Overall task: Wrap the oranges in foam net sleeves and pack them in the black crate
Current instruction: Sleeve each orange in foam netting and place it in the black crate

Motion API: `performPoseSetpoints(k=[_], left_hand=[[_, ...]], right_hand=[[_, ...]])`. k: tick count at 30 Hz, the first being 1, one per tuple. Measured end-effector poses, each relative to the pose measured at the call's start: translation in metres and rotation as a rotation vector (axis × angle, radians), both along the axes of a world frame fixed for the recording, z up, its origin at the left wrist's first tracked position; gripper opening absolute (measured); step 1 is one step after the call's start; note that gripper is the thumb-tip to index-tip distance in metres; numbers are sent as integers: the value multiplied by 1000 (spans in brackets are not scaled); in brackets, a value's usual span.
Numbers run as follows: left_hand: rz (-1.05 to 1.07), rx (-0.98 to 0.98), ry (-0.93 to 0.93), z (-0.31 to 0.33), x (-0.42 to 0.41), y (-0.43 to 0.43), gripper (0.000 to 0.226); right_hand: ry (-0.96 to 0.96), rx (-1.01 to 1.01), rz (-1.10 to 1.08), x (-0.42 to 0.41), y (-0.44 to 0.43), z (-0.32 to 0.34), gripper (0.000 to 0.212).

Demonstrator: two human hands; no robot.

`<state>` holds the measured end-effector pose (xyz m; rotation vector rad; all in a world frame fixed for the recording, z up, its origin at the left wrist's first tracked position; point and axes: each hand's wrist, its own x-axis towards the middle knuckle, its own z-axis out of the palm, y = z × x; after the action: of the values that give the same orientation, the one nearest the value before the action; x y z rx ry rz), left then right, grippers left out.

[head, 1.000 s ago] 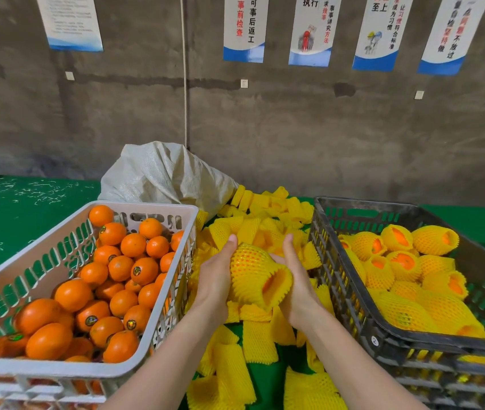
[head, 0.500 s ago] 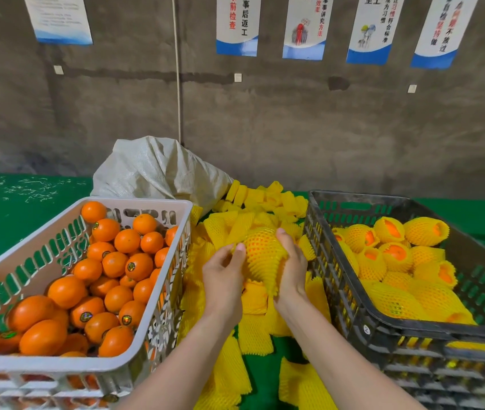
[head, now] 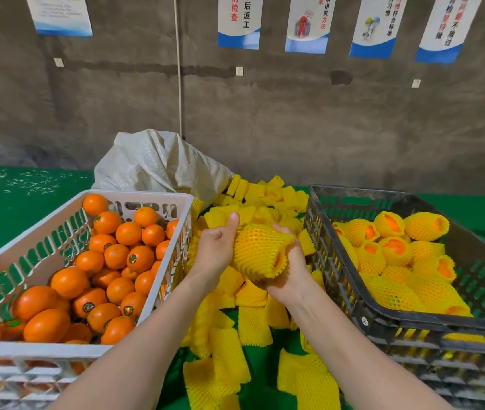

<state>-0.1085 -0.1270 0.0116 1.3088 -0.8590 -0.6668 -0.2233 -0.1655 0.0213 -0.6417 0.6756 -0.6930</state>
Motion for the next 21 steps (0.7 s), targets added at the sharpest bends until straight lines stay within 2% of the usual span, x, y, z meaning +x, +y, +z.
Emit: performPoseSetpoints(k=[4, 9, 12, 14, 16, 19, 21], left_hand=[[-88, -56, -20, -4, 8, 2, 51], [-231, 4, 131, -8, 15, 3, 48], [-201, 110, 236, -8, 12, 7, 55], [-146, 128, 312, -9, 7, 8, 51], [-149, 132, 435, -13, 1, 9, 53], [-359, 188, 735, -17, -13, 13, 71], [-483, 186, 910, -18, -23, 15, 78]], right_hand=[[29, -8, 53, -3, 2, 0, 37], [-8, -4, 106, -4, 8, -2, 34], [-13, -45, 123, -4, 11, -3, 32], [8, -105, 90, -2, 11, -6, 29], [42, -207, -5, -1, 10, -11, 25], [108, -392, -163, -2, 7, -16, 19], [226, -574, -218, -3, 3, -21, 17]])
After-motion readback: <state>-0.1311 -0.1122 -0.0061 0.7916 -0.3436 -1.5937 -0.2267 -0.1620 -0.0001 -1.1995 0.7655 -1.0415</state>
